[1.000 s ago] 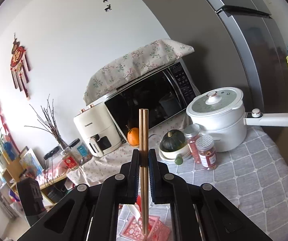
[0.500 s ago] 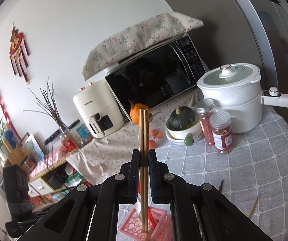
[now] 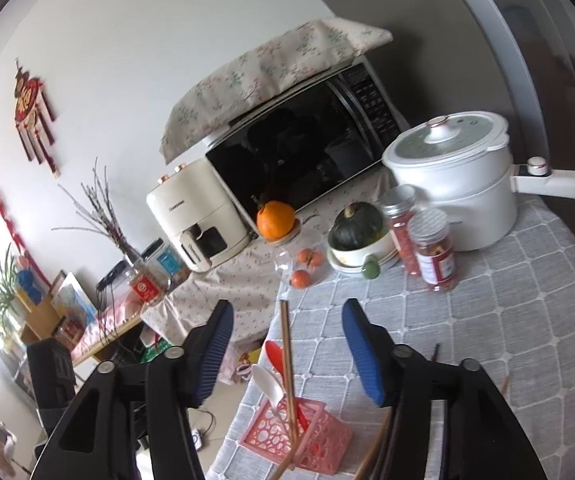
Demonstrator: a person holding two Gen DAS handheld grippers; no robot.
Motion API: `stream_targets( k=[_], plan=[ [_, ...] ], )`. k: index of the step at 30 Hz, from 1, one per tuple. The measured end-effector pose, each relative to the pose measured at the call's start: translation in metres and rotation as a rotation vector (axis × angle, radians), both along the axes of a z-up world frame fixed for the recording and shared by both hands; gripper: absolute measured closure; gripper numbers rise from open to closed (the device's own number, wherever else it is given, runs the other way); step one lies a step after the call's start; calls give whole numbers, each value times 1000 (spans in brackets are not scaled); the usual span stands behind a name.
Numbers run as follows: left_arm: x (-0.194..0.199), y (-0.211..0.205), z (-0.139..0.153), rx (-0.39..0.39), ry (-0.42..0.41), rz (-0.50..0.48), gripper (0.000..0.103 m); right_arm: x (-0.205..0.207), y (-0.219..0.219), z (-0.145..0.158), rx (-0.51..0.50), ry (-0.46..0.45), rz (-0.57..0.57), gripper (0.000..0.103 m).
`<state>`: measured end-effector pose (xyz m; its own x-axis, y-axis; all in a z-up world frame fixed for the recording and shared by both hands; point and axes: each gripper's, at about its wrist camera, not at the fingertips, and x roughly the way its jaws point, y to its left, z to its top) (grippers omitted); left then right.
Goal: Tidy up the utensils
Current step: 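Insert the chopsticks into the pink basket and open the right tool, then grasp another single wooden chopstick with the right tool and lift it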
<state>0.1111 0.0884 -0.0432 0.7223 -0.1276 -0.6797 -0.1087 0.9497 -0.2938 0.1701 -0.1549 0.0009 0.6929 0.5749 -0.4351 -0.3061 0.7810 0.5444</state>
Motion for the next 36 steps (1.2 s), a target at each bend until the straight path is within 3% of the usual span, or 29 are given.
stream_targets(
  k=[2, 8, 14, 20, 25, 36],
  plan=[
    [-2, -1, 0, 0, -2, -7, 1, -4, -14, 3, -11, 7, -34, 31],
    [-10, -5, -4, 41, 21, -38, 0, -15, -54, -6, -117, 60, -149, 20],
    [-20, -8, -24, 86, 97, -57, 0, -20, -73, -37, -339, 165, -222, 18],
    [-27, -15, -48, 133, 176, -84, 0, -12, -77, -84, -461, 323, -222, 17],
    [-29, -17, -66, 113, 255, -122, 1, 1, -70, -129, -559, 468, -201, 17],
    [-29, -27, -76, 73, 297, -164, 0, 29, -50, -174, -663, 567, -170, 17]
  ],
)
